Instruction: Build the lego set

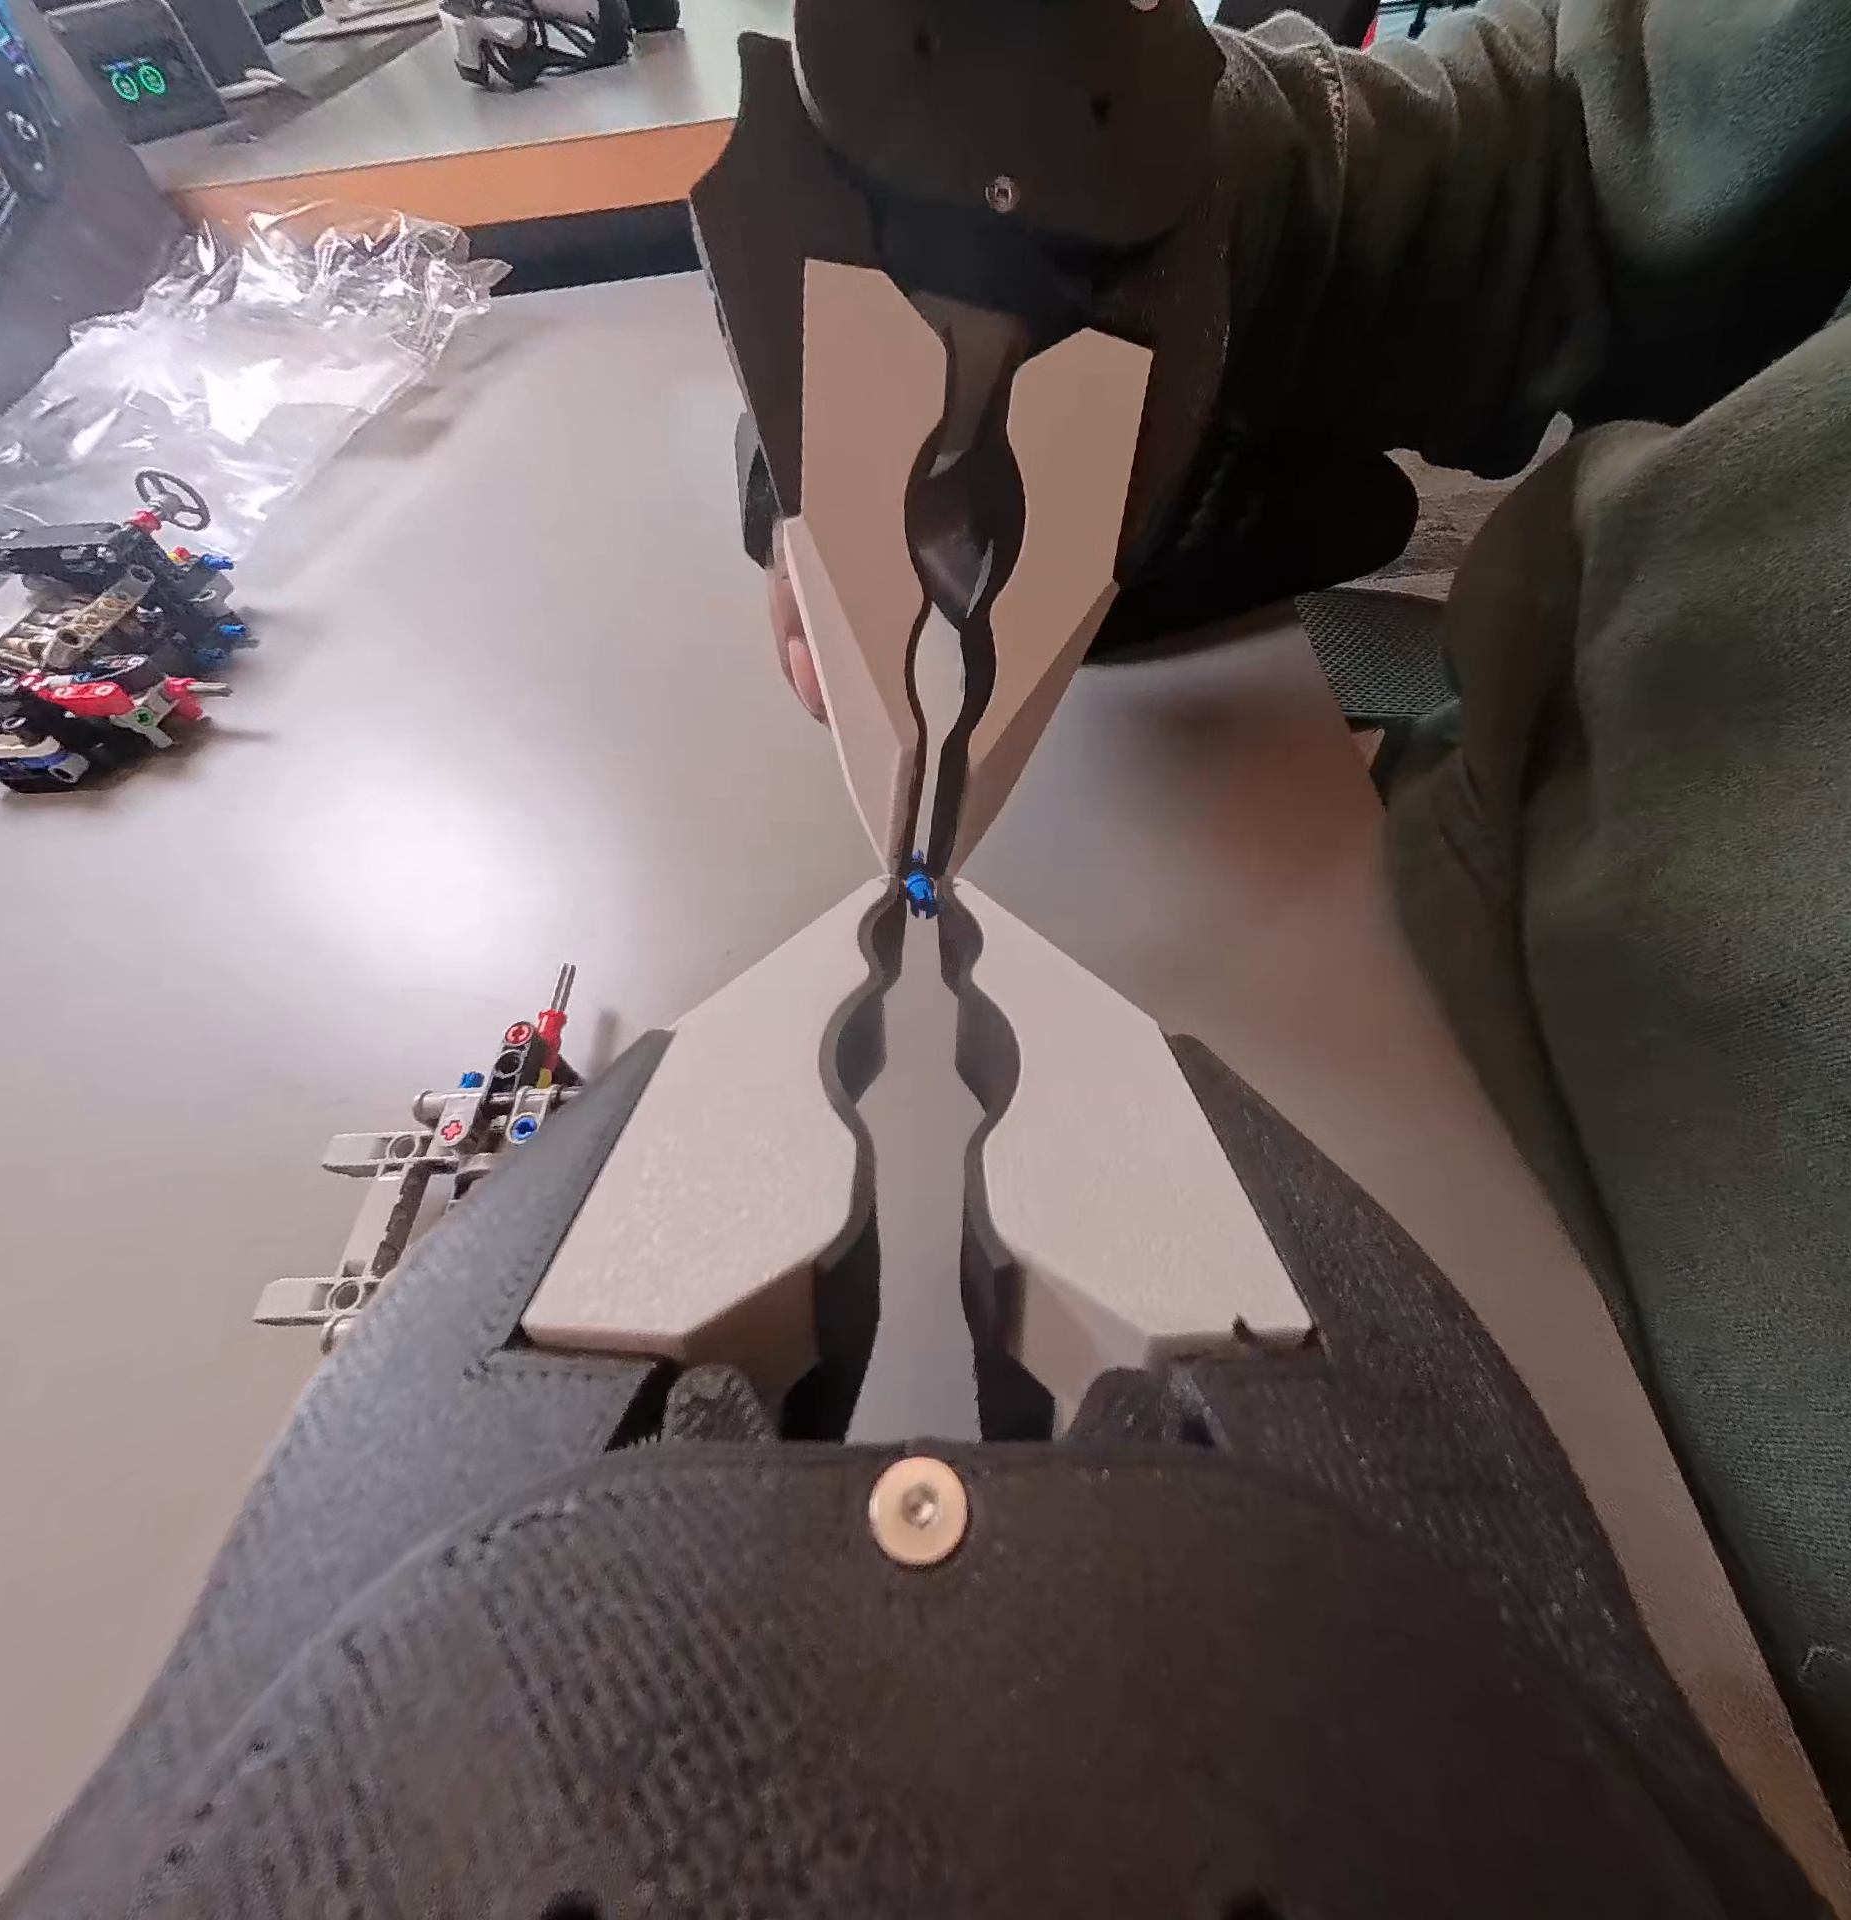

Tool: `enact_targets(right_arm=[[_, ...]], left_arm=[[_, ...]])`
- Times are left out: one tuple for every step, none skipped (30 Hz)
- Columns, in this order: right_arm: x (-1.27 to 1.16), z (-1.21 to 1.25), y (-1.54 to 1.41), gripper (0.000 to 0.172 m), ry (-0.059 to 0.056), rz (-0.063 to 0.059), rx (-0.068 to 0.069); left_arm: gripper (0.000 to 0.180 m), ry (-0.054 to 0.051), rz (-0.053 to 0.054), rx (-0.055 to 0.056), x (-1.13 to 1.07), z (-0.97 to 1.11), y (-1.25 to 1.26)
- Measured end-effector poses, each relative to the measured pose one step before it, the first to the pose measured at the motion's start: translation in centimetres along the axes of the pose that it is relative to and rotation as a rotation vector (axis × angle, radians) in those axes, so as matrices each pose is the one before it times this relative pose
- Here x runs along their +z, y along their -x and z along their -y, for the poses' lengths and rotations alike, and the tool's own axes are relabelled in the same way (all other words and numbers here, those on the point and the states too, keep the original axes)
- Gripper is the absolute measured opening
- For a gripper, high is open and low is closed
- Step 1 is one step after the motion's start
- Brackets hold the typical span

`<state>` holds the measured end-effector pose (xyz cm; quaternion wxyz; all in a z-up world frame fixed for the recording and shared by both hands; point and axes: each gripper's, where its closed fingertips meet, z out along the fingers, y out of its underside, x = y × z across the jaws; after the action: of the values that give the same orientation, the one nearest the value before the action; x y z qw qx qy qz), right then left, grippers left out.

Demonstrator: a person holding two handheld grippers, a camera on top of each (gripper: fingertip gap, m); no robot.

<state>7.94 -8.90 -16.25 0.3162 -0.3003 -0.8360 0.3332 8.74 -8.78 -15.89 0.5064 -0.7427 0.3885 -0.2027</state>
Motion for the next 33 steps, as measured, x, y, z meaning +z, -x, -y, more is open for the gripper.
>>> enact_targets(right_arm=[[0.038, -0.018, -0.057, 0.002, -0.0047, -0.0035, 0.0014], [0.045, 0.0, -0.022, 0.002, -0.0071, -0.0001, 0.0069], [0.052, -0.016, -0.071, 0.002, -0.0066, -0.0019, 0.0091], [0.071, -0.032, -0.097, 0.002, -0.0046, -0.0043, 0.0062], [0.095, -0.028, -0.164, 0.002, -0.0044, -0.0102, 0.0034], [0.101, 0.024, -0.186, 0.002, -0.0074, -0.0109, 0.0037], [0.108, 0.107, -0.181, 0.002, -0.0119, -0.0113, 0.0057], [0.1, 0.152, -0.295, 0.002, -0.0162, -0.018, 0.0085], [0.097, 0.175, -0.343, 0.002, -0.0181, -0.0183, 0.0137], [0.061, 0.266, -0.379, 0.002, -0.0286, -0.018, 0.0198], [-0.028, 0.403, -0.389, 0.002, -0.0442, -0.0101, 0.0316], [-0.153, 0.535, -0.398, 0.002, -0.0576, -0.0002, 0.0505], [-0.277, 0.631, -0.517, 0.002, -0.0649, 0.0018, 0.0665], [-0.351, 0.725, -0.574, 0.002, -0.0679, 0.0015, 0.0753], [-0.319, 0.811, -0.457, 0.002, -0.0656, 0.0069, 0.0801], [-0.226, 0.827, -0.301, 0.002, -0.0607, 0.0119, 0.0818], [-0.118, 0.847, -0.276, 0.002, -0.0613, 0.0087, 0.0832], [-0.004, 0.723, -0.297, 0.002, -0.0574, 0.006, 0.0888], [0.081, 0.497, -0.292, 0.002, -0.047, 0.0084, 0.0931], [0.118, 0.388, -0.271, 0.002, -0.0447, 0.0113, 0.0947], [0.138, 0.347, -0.141, 0.002, -0.0448, 0.021, 0.0954], [0.153, 0.229, -0.089, 0.002, -0.0364, 0.0247, 0.0944], [0.173, 0.119, -0.105, 0.002, -0.0282, 0.0213, 0.0825], [0.166, 0.066, -0.131, 0.002, -0.0256, 0.0178, 0.0679], [0.155, -0.005, -0.246, 0.002, -0.0202, 0.0092, 0.0559], [0.165, -0.056, -0.219, 0.002, -0.014, 0.0058, 0.0407], [0.159, -0.028, -0.112, 0.002, -0.0127, 0.0079, 0.0254], [0.16, -0.107, -0.118, 0.002, -0.004, 0.0023, 0.0151], [0.157, -0.217, -0.205, 0.002, 0.008, -0.007, 0.0038], [0.107, -0.132, -0.144, 0.002, 0.0032, -0.0041, -0.0018], [0.057, -0.045, -0.057, 0.002, -0.0018, 0.001, 0.0032], [0.01, -0.04, -0.116, 0.002, 0.0017, -0.0011, 0.008], [-0.03, -0.053, -0.096, 0.002, 0.0064, 0.0001, 0.0041]], left_arm=[[0.004, 0.0016, 0.004, 0.0027, -0.012, -0.024, 0.088], [0.004, -0.0005, 0.0002, -0.0025, -0.02, 0.023, 0.05], [0.004, -0.0027, -0.0013, -0.009, -0.028, 0.036, 0.059], [0.004, -0.0031, -0.0011, -0.0136, -0.02, 0.005, 0.111], [0.004, -0.0054, 0.0001, -0.0192, -0.034, 0.0, 0.16], [0.004, -0.0125, -0.0009, -0.0282, -0.052, 0.095, 0.18], [0.004, -0.02, -0.0063, -0.0371, -0.079, 0.194, 0.139], [0.004, -0.0256, -0.0084, -0.0457, -0.099, 0.268, 0.17], [0.005, -0.0329, -0.0123, -0.0543, -0.13, 0.371, 0.183], [0.005, -0.0499, -0.0292, -0.0598, -0.202, 0.622, 0.009], [0.012, -0.0643, -0.0416, -0.0606, -0.313, 0.883, -0.145], [0.02, -0.0596, -0.0283, -0.0523, -0.375, 0.889, 0.024], [0.027, -0.0417, -0.0033, -0.0311, -0.373, 0.681, 0.301], [0.032, -0.0214, 0.0174, -0.0041, -0.343, 0.406, 0.463], [0.032, -0.007, 0.0345, 0.0199, -0.243, 0.195, 0.546], [0.031, -0.0014, 0.0416, 0.0399, -0.117, 0.142, 0.43], [0.03, -0.0007, 0.0442, 0.0553, -0.009, 0.185, 0.29], [0.027, -0.0024, 0.0534, 0.0655, 0.035, 0.29, 0.27], [0.026, -0.0056, 0.0582, 0.071, 0.04, 0.402, 0.287], [0.026, -0.0055, 0.0569, 0.0698, 0.029, 0.435, 0.281], [0.026, -0.0028, 0.0548, 0.0644, 0.021, 0.395, 0.315], [0.026, -0.0023, 0.0535, 0.0564, -0.006, 0.34, 0.382], [0.026, -0.0022, 0.0447, 0.0465, -0.028, 0.277, 0.372], [0.026, -0.0011, 0.0253, 0.0347, -0.014, 0.194, 0.201], [0.025, 0.0006, 0.0106, 0.0207, -0.007, 0.092, 0.055], [0.024, 0.0033, 0.0026, 0.0119, 0.027, 0.0, -0.004], [0.024, 0.0071, -0.0021, 0.0089, 0.045, -0.127, -0.032], [0.023, 0.006, 0.0006, 0.0065, 0.029, -0.129, 0.016], [0.022, -0.0013, 0.0032, 0.0052, -0.019, -0.022, 0.066], [0.018, -0.0023, 0.0014, 0.0072, -0.051, 0.033, 0.049], [0.012, 0.002, 0.0026, 0.0107, -0.052, 0.001, 0.079], [0.009, 0.005, 0.0009, 0.0109, -0.041, -0.059, 0.055], [0.007, 0.0069, -0.0039, 0.0068, -0.017, -0.097, -0.027]])
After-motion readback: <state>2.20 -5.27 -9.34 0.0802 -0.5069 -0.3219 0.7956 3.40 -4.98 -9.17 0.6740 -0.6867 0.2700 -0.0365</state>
